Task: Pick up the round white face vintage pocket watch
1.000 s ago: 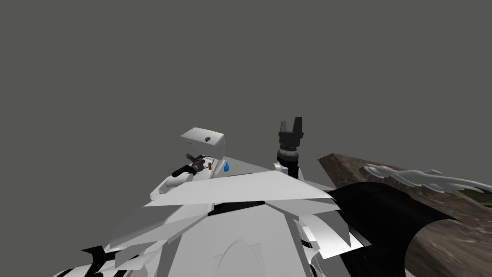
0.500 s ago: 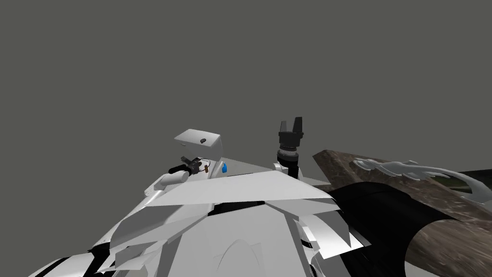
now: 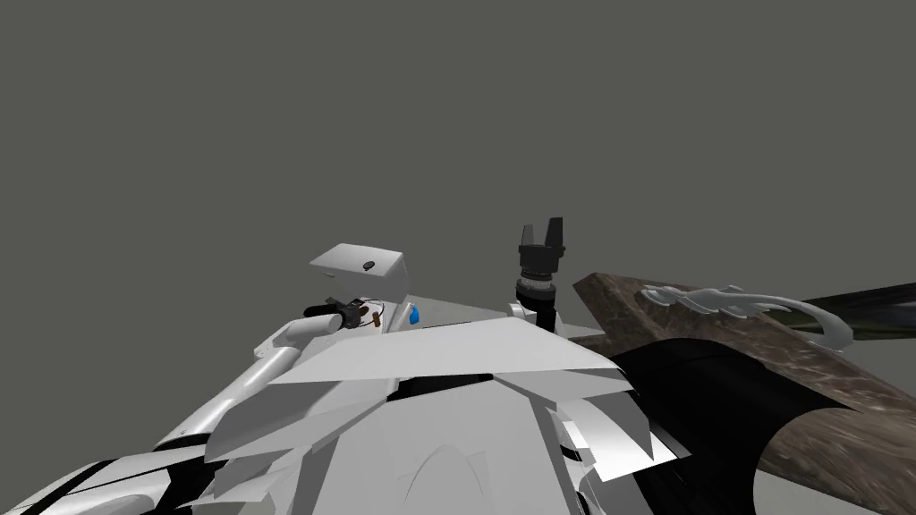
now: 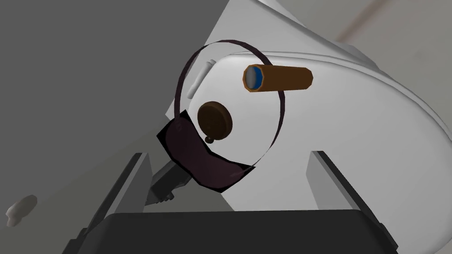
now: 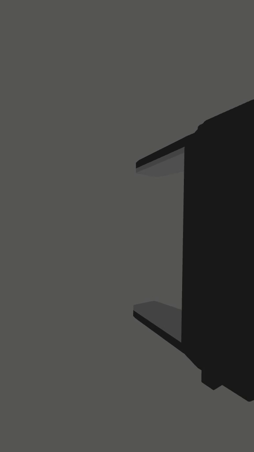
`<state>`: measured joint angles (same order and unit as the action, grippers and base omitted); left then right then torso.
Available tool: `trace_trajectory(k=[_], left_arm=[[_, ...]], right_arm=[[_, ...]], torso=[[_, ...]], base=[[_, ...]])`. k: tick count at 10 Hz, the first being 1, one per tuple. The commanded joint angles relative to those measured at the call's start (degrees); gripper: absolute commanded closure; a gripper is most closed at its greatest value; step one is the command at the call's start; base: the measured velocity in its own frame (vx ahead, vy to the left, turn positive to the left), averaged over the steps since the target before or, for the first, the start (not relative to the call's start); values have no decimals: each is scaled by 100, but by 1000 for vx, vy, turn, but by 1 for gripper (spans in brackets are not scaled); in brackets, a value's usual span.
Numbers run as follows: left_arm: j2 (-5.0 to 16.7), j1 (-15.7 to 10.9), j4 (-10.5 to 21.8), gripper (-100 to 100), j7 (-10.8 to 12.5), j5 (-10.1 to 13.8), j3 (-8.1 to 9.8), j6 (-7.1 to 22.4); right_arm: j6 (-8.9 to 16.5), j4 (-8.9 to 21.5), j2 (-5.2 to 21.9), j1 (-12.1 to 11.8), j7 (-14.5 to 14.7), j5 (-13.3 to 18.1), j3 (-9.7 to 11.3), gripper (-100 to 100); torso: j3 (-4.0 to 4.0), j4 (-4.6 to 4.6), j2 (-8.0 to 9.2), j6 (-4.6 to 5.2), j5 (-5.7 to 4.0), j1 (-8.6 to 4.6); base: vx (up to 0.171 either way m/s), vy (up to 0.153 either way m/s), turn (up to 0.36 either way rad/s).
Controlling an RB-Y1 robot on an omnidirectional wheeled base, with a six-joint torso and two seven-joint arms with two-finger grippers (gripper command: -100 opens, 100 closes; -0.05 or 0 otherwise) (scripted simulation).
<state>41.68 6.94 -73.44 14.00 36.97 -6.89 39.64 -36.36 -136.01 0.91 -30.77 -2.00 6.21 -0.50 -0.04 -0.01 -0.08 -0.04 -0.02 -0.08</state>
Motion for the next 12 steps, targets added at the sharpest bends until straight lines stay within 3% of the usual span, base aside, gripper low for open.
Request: trace_trajectory(k=[1, 2, 3, 4, 5, 6, 7, 8, 9, 12], left_arm=[[223, -255, 286, -100, 121, 229, -3, 286], [223, -255, 463, -100, 121, 229, -3, 448], [417, -474, 653, -100, 222, 430, 1, 601], [417, -474, 850, -100, 222, 430, 1, 736], [417, -474, 850, -100, 222, 430, 1, 785], [605, -693, 1109, -100, 323, 623, 10, 1011], [605, -693, 1208, -100, 323, 623, 10, 1109], [788, -911, 1473, -100, 424, 807, 24, 1279], [788, -911, 1559, -100, 424, 807, 24, 1420], [1143, -1341, 2167, -100, 623, 1152, 64, 1905]], right_arm=[[0, 0, 0, 0, 0, 0, 0, 0], [0, 0, 0, 0, 0, 0, 0, 0], [0, 0, 0, 0, 0, 0, 0, 0], [0, 0, 0, 0, 0, 0, 0, 0], [0, 0, 0, 0, 0, 0, 0, 0], [0, 0, 0, 0, 0, 0, 0, 0], [0, 0, 0, 0, 0, 0, 0, 0], [0, 0, 0, 0, 0, 0, 0, 0], [0, 0, 0, 0, 0, 0, 0, 0], [0, 0, 0, 0, 0, 0, 0, 0]], torso=[[0, 0, 0, 0, 0, 0], [-2, 0, -5, 5, -1, -2], [-1, -1, -1, -3, 0, 2], [-1, 0, -3, 2, -1, 0], [-1, 0, -1, -1, 0, 3], [2, 0, 3, -3, 2, 7], [0, 1, -1, 3, 0, 3], [0, 0, 0, -2, 1, 4], [-1, 0, -3, 2, 0, 3], [-1, -1, -2, -3, 2, 5]], base=[[29, -32, -197], [23, -22, -89], [24, -29, -127], [25, -19, -99], [12, -4, 2], [21, -21, -147], [23, -15, -114], [27, -18, -151], [26, -12, -85], [30, -17, -121]])
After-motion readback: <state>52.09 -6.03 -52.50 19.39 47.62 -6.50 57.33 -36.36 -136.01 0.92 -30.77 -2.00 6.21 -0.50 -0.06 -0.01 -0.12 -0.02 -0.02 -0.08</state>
